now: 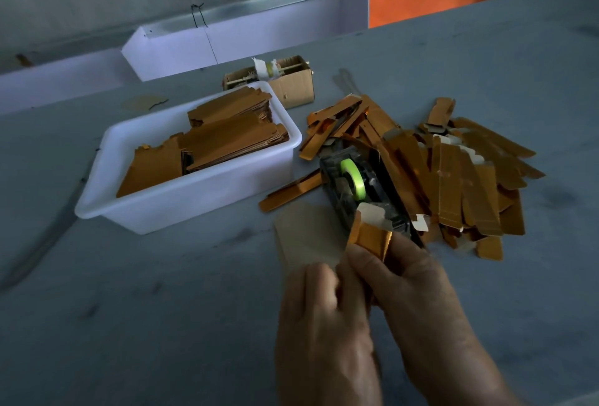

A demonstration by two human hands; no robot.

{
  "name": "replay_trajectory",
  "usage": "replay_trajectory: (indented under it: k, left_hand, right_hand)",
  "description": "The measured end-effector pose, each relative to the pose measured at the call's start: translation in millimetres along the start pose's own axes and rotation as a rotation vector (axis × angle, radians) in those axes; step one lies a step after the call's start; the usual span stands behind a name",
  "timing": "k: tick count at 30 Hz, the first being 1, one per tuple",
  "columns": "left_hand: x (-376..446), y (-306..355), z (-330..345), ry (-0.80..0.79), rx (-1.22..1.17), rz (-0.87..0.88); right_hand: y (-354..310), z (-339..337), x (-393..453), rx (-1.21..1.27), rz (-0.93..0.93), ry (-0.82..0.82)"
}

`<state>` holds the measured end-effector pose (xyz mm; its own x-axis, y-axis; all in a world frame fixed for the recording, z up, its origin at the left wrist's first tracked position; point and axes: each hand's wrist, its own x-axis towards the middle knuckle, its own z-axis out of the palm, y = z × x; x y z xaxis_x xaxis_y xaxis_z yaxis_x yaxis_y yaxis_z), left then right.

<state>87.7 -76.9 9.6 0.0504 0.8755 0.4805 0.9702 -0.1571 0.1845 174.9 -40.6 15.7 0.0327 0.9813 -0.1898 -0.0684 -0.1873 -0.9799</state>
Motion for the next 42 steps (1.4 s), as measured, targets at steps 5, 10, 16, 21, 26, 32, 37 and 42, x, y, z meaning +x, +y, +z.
replay_trajectory:
  k: [5,10,16,21,26,32,37,42]
  left_hand:
    - [11.1,-25.2,-13.1,-0.166,-0.948,-0.606]
    - [21.6,-38.0,-23.9,-0.469,-1.308,-0.778]
    - [25.6,-34.2,-19.8,-0.426,-1.571,-0.887]
    - [32.1,-28.9,-20.1,-0.284,-1.453,-0.867]
    - [38.7,-37.0,-19.5,-0.194,-1.312,-0.909]
    - [43.3,-25.8,-13.0,-0.185,-1.379,-0.944]
    - [43.9,-13.3,-6.1,-0.201,-1.41,-0.914]
    - [45.7,1.2,2.2,-0.159,-1.453,-0.911]
  right_hand:
    - [-8.6,-1.5,-1.9,0.091,-0.028,-0.079]
    - [-10.6,2.0,-1.9,0.034,-0.1,-0.082]
    - [-11.2,-3.5,2.9,-0.044,-0.082,-0.092]
    - [-16.5,-11.4,8.7,-0.175,-0.162,-0.025]
    - [-23.2,-45.4,31.4,-0.522,-0.329,0.279]
    - [-18.8,-48.8,45.6,-0.733,-0.309,0.191]
    - [-19.7,-41.8,48.3,-0.812,-0.206,0.107]
    - [-26.4,-39.4,46.7,-0.736,-0.147,0.072]
